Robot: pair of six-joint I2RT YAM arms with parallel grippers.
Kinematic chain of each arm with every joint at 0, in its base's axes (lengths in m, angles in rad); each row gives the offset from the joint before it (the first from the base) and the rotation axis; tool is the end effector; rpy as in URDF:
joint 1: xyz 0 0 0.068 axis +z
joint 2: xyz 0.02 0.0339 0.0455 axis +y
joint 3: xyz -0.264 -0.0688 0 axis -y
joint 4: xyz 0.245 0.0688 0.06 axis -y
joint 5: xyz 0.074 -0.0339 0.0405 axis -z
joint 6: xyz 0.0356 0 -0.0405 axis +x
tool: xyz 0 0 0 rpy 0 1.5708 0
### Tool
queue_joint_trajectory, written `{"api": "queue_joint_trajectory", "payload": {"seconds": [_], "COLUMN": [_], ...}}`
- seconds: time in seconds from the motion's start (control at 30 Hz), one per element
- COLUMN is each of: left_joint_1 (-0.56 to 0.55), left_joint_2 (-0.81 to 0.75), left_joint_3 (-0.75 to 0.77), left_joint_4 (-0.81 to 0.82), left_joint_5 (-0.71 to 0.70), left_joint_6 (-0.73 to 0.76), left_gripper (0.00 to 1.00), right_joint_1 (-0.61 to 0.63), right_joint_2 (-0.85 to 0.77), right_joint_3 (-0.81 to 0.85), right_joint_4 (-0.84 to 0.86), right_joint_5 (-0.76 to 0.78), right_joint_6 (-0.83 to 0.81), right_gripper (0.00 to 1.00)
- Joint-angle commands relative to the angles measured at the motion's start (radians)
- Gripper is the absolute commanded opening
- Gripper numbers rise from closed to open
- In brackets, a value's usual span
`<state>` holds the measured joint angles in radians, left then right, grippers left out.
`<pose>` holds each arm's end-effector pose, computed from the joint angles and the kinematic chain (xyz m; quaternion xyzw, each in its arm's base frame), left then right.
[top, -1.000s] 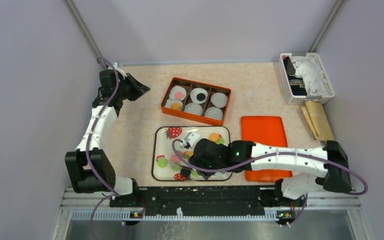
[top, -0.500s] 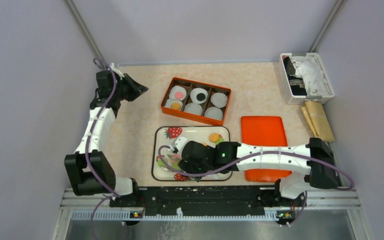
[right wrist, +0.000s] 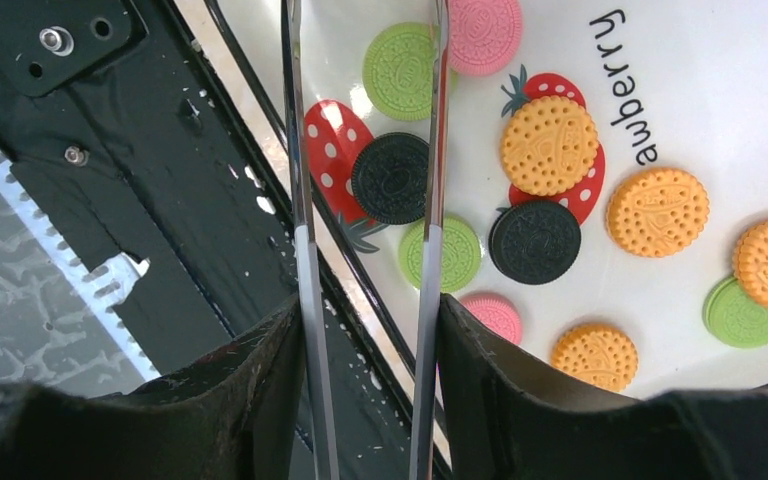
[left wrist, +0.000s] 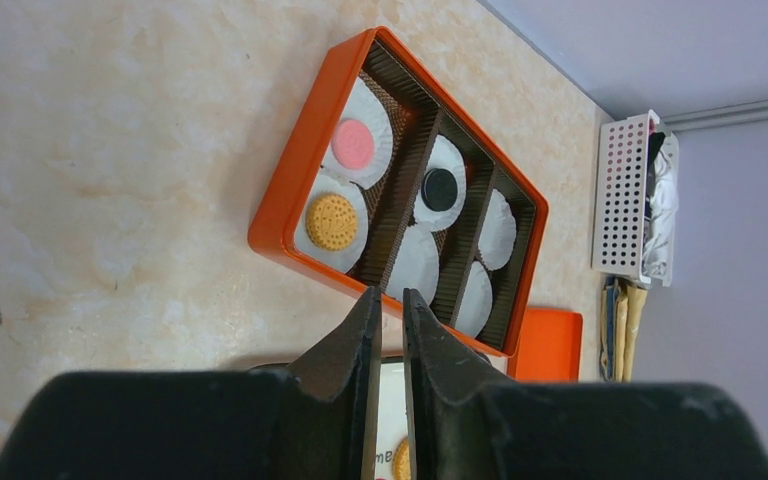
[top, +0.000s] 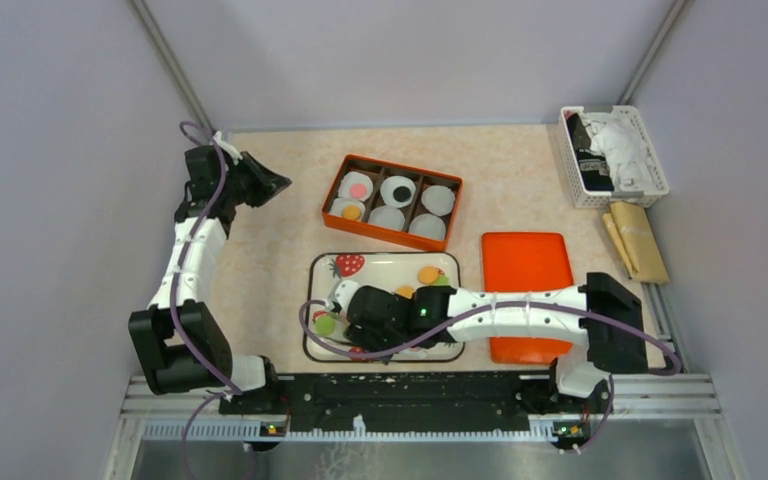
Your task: Pack the cookies
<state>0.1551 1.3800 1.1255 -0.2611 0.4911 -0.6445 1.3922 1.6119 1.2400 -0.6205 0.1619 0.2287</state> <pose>0.3127 0.0319 0.3171 -0.2135 0.8196 -0.3221 0.4229 0.0661 0.3341 0.2528 -0.5057 0.8109 0.1526 0.2521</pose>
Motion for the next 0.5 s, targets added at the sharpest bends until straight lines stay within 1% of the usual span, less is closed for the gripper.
{"api": "queue_joint_trajectory", "payload": {"seconds": [0.0, 0.07, 0.13, 0.23, 0.3, 0.47], "left_joint_1": [0.010, 0.012, 0.012, 0.014, 0.016, 0.017], "left_joint_2": [-0.041, -0.039, -0.039, -0.042, -0.044, -0.048], "left_joint_3": [-0.014, -0.016, -0.019, -0.020, -0.017, -0.015], "left_joint_4": [0.044, 0.046, 0.048, 0.048, 0.049, 0.049], "left_joint_5": [0.032, 0.038, 0.041, 0.043, 0.046, 0.056], "left_joint_6": [0.006, 0.006, 0.005, 0.006, 0.006, 0.006], "left_gripper": [0.19, 0.18, 0.18, 0.18, 0.18, 0.17], "right_joint_1": [0.013, 0.013, 0.013, 0.012, 0.013, 0.005], "right_joint_2": [0.025, 0.039, 0.047, 0.051, 0.047, 0.014], "right_joint_3": [0.069, 0.079, 0.090, 0.108, 0.122, 0.157], "right_joint_4": [0.035, 0.035, 0.033, 0.027, 0.017, -0.011], "right_joint_5": [0.031, 0.043, 0.065, 0.111, 0.151, 0.303], "right_joint_6": [-0.025, -0.030, -0.031, -0.031, -0.032, -0.035], "right_gripper": [0.46, 0.42, 0.32, 0.23, 0.21, 0.20]}}
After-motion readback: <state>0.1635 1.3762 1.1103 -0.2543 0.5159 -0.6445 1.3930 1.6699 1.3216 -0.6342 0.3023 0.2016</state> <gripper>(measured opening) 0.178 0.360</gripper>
